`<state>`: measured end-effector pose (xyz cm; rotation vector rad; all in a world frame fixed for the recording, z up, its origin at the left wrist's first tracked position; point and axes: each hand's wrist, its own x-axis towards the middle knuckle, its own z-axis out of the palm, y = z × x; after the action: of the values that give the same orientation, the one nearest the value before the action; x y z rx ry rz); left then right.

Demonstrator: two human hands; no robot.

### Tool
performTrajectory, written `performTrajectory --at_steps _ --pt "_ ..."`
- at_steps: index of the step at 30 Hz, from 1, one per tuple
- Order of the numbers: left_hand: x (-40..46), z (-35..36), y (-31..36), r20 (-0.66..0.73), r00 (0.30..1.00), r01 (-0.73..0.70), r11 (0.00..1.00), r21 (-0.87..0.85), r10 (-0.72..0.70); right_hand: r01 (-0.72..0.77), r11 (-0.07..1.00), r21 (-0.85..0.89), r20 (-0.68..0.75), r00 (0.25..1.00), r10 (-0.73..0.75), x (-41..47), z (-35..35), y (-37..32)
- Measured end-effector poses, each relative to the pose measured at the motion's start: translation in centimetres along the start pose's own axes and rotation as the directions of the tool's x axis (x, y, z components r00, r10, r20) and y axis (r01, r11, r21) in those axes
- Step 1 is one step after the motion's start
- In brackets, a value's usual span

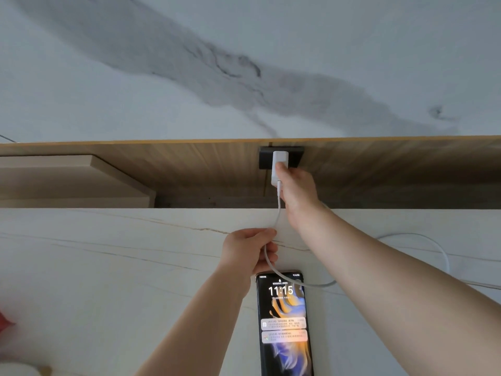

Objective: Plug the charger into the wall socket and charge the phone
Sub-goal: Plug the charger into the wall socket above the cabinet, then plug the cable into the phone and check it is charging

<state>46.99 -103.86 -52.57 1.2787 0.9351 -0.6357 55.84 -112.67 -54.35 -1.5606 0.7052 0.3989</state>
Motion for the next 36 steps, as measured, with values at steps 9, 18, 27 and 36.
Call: performTrajectory --at_steps 9,18,27,36 --pt "0.2 -0.8 0.2 0.047 0.999 -0.003 1.000 -0.011 0.003 0.072 0.996 -0.055 -0.097 0.992 -0.077 0.2 0.3 -0.5" --pt "-0.4 -0.4 0.2 0.034 0.999 0.009 0.999 -0.031 -0.008 0.059 0.986 -0.159 0.081 0.996 -0.046 -0.2 -1.7 -1.3" --pt "-5.1 1.8 0.1 0.140 0.985 0.144 0.916 -0.375 -0.098 0.329 0.265 -0.906 0.204 0.890 -0.407 -5.0 -10.6 2.5" --pt "-10.3 2.3 -0.7 0.294 0.956 0.161 0.839 -0.519 -0.002 0.115 0.758 -0.642 0.075 0.993 -0.087 -10.5 -14.5 4.9"
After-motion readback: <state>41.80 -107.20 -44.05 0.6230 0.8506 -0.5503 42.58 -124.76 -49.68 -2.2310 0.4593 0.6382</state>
